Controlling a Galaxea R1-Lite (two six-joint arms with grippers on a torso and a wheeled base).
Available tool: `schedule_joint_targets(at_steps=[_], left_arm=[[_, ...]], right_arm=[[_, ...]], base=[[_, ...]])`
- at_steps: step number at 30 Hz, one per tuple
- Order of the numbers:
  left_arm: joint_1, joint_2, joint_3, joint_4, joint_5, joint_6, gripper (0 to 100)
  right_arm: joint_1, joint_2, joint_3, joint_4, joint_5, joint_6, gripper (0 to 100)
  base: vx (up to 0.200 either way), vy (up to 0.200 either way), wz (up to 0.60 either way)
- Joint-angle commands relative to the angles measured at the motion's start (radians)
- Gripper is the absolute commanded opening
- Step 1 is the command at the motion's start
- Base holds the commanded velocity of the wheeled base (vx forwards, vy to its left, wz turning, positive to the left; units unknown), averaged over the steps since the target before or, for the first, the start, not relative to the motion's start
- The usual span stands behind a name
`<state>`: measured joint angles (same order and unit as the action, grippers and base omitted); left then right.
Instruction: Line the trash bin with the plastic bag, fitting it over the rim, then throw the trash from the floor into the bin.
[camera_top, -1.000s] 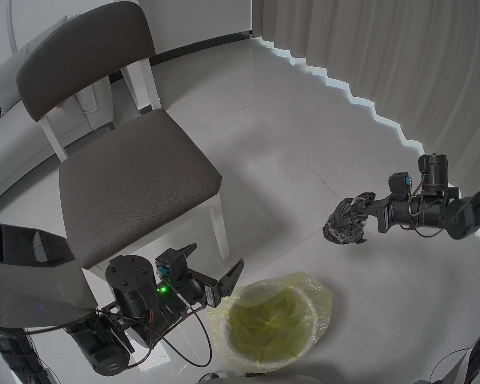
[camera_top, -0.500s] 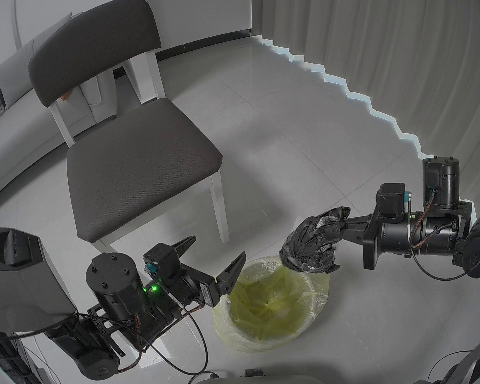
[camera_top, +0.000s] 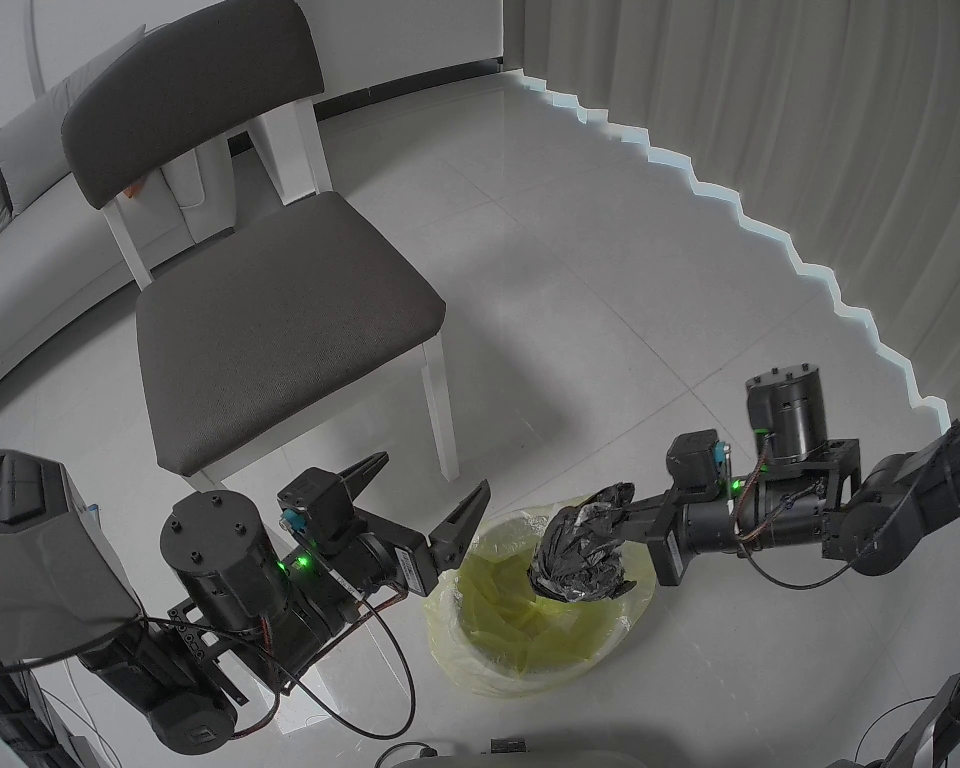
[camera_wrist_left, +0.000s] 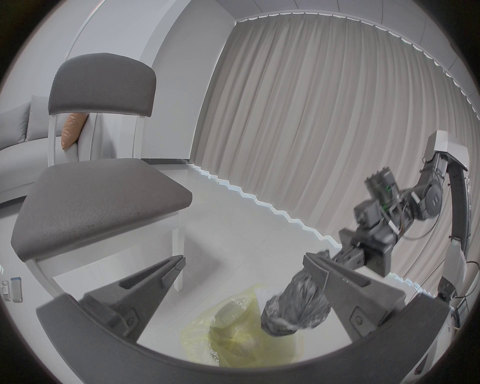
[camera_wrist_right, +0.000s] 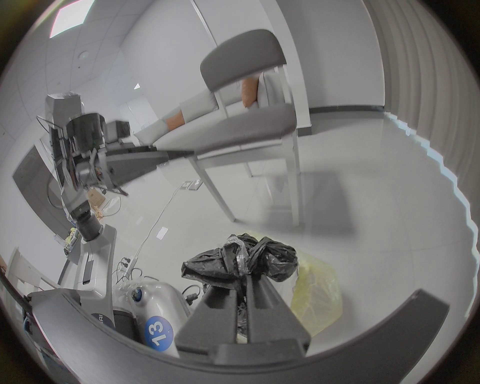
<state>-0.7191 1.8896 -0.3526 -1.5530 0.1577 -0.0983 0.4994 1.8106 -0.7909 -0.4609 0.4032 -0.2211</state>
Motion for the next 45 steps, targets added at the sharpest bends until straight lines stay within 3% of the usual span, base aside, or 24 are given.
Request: schedule_joint_targets(at_steps=[1, 15, 26, 36, 37, 45], left_arm=[[-0.002, -0.024, 0.006, -0.018, 0.0, 0.0, 100], [-0.002, -0.018, 0.007, -0.018, 0.011, -0.001, 100], [-0.006, -0.017, 0.014, -0.018, 0.011, -0.001, 100], [-0.008, -0.02, 0.03, -0.018, 0.011, -0.001, 100], [-0.008, -0.018, 0.03, -0.018, 0.011, -0.001, 100], [-0.008, -0.014, 0.03, -0.018, 0.011, -0.001, 100]], right_arm=[[0.008, 0.144, -0.013, -0.002, -0.006, -0.003, 0], [0.028, 0.348, -0.061, -0.088, -0.007, -0.007, 0], [0.016, 0.585, -0.222, -0.09, -0.006, -0.011, 0], [0.016, 0.671, -0.32, -0.09, -0.006, -0.014, 0], [0.016, 0.67, -0.323, -0.091, -0.006, -0.012, 100], [0.004, 0.636, -0.303, -0.09, -0.006, -0.011, 100]], base=[[0.0, 0.0, 0.0], [0.0, 0.0, 0.0], [0.0, 0.0, 0.0], [0.0, 0.0, 0.0], [0.0, 0.0, 0.0], [0.0, 0.0, 0.0]])
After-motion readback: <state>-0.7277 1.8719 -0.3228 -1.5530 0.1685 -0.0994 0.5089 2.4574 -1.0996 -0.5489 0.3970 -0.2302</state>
